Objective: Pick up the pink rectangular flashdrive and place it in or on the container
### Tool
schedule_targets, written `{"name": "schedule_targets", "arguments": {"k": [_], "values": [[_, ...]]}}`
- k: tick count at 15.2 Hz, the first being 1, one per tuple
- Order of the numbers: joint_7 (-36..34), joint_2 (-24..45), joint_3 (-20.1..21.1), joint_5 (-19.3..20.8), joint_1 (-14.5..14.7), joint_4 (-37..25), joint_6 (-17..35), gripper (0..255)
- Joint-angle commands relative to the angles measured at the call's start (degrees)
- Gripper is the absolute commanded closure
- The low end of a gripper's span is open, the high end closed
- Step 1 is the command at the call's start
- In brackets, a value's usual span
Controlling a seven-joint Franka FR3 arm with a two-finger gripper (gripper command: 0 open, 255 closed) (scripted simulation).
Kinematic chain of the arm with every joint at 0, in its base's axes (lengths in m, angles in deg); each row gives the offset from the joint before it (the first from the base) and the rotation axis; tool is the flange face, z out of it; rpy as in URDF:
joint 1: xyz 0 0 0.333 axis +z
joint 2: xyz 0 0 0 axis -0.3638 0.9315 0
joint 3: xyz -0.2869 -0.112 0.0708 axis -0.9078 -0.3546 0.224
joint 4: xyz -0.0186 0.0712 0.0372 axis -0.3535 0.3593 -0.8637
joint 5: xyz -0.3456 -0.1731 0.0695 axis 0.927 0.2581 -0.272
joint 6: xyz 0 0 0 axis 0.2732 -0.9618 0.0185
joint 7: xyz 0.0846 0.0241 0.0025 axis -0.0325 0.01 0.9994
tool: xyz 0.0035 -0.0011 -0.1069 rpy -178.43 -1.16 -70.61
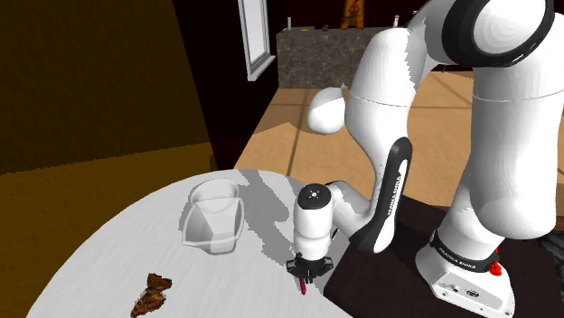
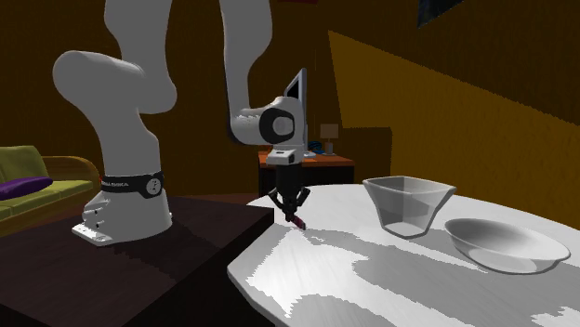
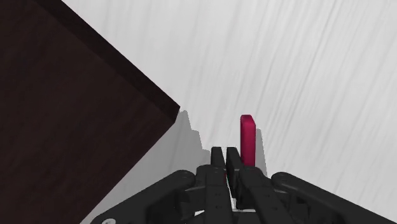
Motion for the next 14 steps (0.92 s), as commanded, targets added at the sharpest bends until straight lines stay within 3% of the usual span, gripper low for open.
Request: {"name": "schedule_targets", "arguments": {"k": [1,2,3,4,7,10,11,14], "values": [[3.2,-2.1,3.9,-4.0,-3.2,0.8,-1.4,255],[4.8,-3.2,5.9,-6.0,-4.7,1.2,-2.0,255],[3.3,-2.4,4.4,-4.3,-3.4,1.0,-1.5,255],[3.3,-2.4,4.3,-4.3,-3.3,1.0,-1.5,0],[17.0,-0.8,13.2,-14.3,-13.6,-3.8,-6.5,0],[26.2,2.1,18.0,-19.6,-19.9,-10.2,-12.4,0],[26.8,2.4,18.3,-19.9,-20.3,-10.8,-13.0,0],[24.4,4.9,14.9,-16.6,-17.4,-11.3,-11.1,0]]}}
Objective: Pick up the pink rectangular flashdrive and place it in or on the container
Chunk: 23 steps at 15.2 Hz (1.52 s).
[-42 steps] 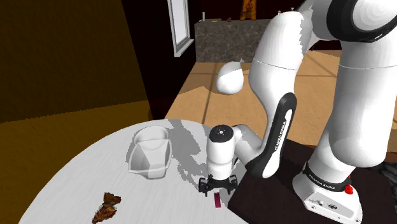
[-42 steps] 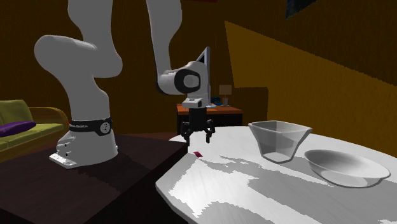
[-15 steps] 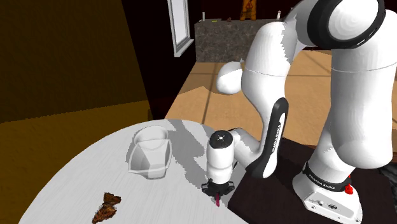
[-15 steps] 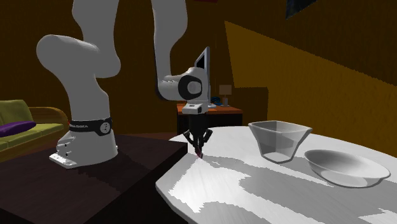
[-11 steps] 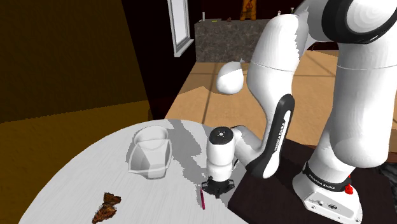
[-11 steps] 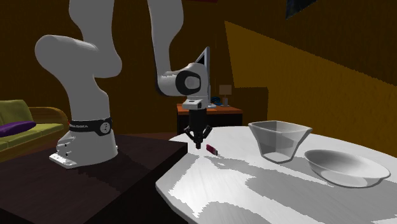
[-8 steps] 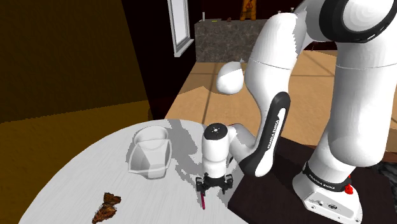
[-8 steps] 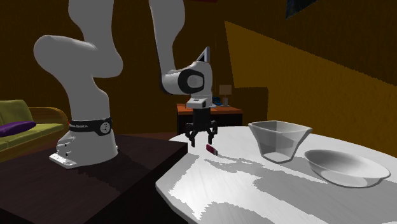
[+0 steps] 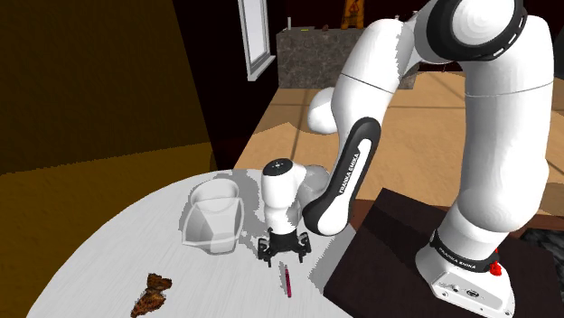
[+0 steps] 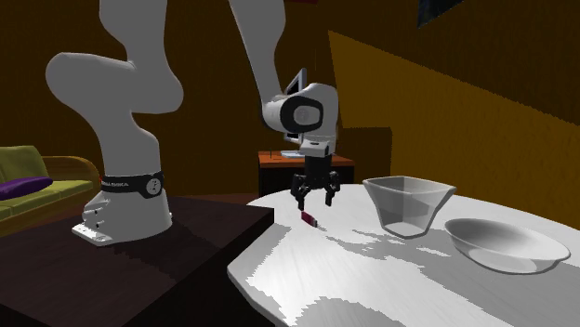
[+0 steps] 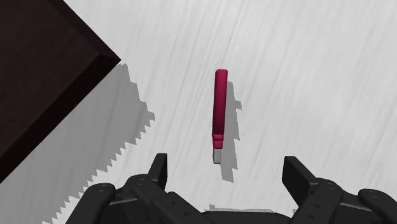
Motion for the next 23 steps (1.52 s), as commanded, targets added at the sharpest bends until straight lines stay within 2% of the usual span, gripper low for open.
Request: {"name": "schedule_targets", "arguments": {"k": [1,4,12,13,23], "values": [[-1.1,1.7,-2.0,1.9,1.6,-0.5,1.0,0],[-3.6,4.6,-5.9,5.2,4.9,-1.4,3.2,0],[-3.6,4.6,-5.9,5.1,5.0,-1.4,3.2,0],[-3.6,4.6,-5.9,5.1,5.0,-1.4,3.2,255],[-3.6,4.5,-5.9,5.1,5.0,-1.4,3.2,255]]}}
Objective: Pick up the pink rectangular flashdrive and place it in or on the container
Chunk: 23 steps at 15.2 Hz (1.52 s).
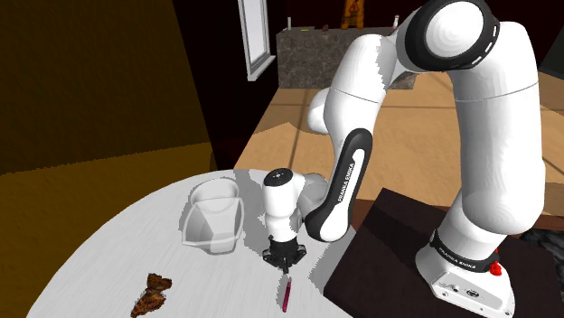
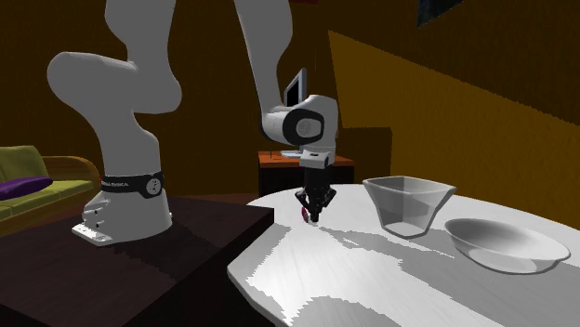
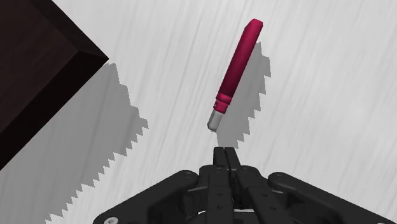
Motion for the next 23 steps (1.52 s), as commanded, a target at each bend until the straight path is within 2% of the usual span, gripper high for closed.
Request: {"name": "schedule_targets", "arguments": {"k": [1,5,6,13,21,22,23], "values": [[0.0,0.0,0.0,0.0,0.0,0.0,0.0,0],[-16.8,-9.3,4.2,-10.6,2.1,5.9,1.2,0],[-17.6,-9.7,4.5,-11.0,2.2,6.1,1.2,0],[-24.1,-2.8,-5.5,-2.5,10.8,4.0,6.2,0],[-24.1,-2.8,-5.6,-2.6,10.8,4.0,6.2,0],[-24.1,-2.8,-5.6,-2.6,10.8,4.0,6.2,255],[-24.1,-2.8,-5.6,-2.6,10.8,4.0,6.2,255]]}}
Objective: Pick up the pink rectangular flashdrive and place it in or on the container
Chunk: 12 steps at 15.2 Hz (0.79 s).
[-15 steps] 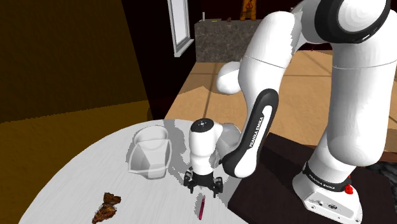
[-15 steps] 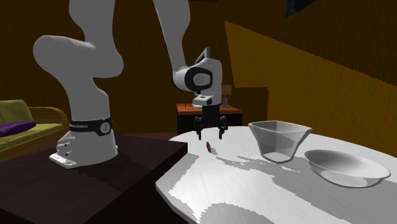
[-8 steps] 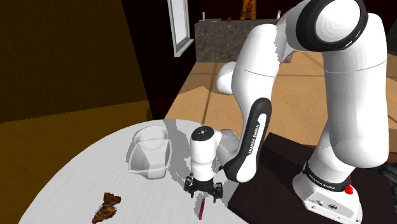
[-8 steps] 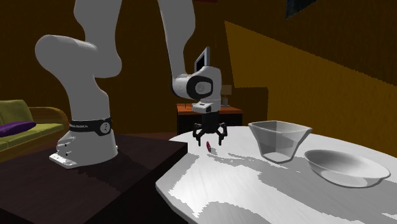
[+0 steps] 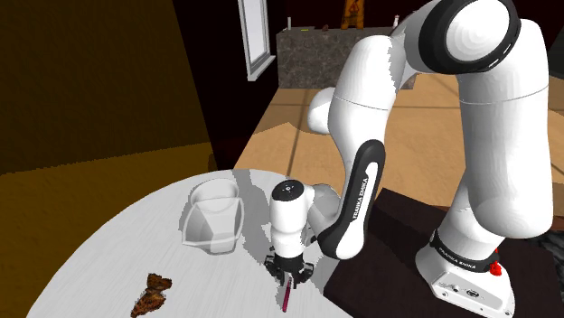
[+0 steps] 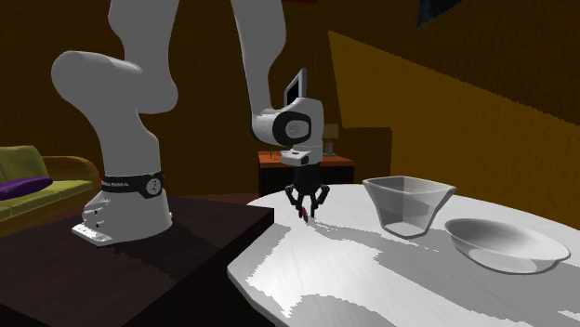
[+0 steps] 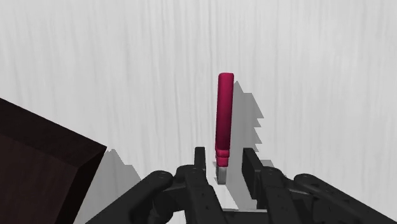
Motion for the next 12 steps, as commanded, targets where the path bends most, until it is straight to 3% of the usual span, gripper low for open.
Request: {"name": "schedule_targets", "arguments": {"k": [1,8,12], "values": [[0.0,0.0,0.0,0.0,0.0,0.0,0.0,255],[0.0,0.0,0.0,0.0,0.0,0.0,0.0,255],[2.8,-3.5,5.2,-3.9,-4.3,1.1,-2.6,255]]}}
